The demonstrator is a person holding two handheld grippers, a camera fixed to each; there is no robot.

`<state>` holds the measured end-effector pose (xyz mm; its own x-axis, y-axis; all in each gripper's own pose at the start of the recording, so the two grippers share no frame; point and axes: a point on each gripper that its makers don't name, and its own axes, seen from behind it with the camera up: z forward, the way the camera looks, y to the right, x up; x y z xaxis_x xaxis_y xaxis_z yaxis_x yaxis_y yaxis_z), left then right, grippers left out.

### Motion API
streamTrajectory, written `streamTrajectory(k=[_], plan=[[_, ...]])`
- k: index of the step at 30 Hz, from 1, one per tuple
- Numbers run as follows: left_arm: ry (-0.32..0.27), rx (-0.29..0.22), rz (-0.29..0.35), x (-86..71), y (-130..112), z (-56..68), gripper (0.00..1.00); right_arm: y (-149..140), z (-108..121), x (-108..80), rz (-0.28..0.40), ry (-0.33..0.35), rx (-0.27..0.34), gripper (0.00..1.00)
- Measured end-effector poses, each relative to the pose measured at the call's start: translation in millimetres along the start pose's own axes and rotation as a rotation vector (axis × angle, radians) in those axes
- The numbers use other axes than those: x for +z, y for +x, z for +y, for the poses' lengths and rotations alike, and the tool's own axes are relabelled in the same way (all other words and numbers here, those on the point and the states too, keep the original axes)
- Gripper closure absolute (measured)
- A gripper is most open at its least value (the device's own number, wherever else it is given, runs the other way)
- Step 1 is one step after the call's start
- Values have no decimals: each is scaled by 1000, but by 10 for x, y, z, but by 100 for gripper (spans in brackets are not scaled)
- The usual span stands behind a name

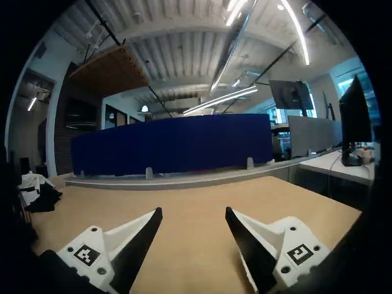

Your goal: Fold towel

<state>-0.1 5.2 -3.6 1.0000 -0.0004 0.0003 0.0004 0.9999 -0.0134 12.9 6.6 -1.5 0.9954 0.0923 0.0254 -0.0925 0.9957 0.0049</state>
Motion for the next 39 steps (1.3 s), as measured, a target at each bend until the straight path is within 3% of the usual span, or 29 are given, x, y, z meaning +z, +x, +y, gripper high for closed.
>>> streamTrajectory(k=[8,17,39], plan=[[0,0,0,-2,3,-2,7,-44,-37,62,-1,2,5,0],[0,0,0,-6,-2,-4,7,-165,-168,125,-12,27,-49,0],[0,0,0,2,0,-4,7,-135,-160,48,20,24,-95,0]])
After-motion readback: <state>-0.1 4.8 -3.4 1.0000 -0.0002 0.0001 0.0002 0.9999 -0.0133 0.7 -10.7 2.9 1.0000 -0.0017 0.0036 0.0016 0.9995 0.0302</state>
